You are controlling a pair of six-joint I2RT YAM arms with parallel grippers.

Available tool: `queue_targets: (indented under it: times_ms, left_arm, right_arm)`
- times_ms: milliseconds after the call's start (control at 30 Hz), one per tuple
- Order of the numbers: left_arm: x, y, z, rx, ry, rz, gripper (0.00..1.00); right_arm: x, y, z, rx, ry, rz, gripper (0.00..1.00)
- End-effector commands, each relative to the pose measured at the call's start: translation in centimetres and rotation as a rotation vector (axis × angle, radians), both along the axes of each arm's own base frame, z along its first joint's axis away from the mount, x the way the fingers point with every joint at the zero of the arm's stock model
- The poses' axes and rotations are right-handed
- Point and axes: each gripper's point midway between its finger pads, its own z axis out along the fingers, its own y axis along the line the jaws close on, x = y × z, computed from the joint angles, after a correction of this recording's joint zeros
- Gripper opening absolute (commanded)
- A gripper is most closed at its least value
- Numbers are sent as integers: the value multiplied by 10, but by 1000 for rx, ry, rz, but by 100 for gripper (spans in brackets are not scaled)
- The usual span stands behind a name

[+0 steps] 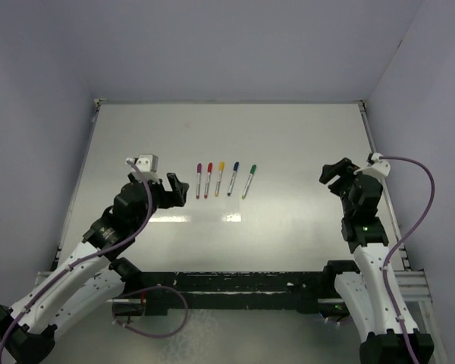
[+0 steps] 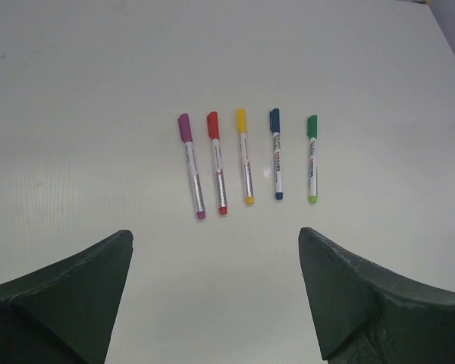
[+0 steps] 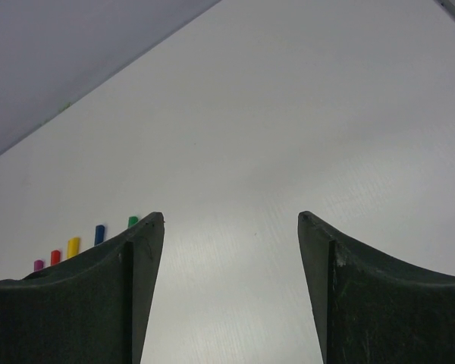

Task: Insert the pens into the pen caps

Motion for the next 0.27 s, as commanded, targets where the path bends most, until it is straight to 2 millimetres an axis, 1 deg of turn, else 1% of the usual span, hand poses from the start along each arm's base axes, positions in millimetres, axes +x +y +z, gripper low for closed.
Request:
queue_targets:
  times_ms: [0, 133, 233]
  left_arm:
    - [2, 8, 9, -31, -22, 58, 92]
    - [2, 14, 9, -37, -26, 89, 90]
    - [1, 15, 11, -42, -34, 88, 92]
  right_arm:
    - [2, 0, 7, -9, -24, 5, 74]
    - [2, 0, 7, -10, -29, 6, 74]
    - [0, -2, 9, -16, -40, 0, 75]
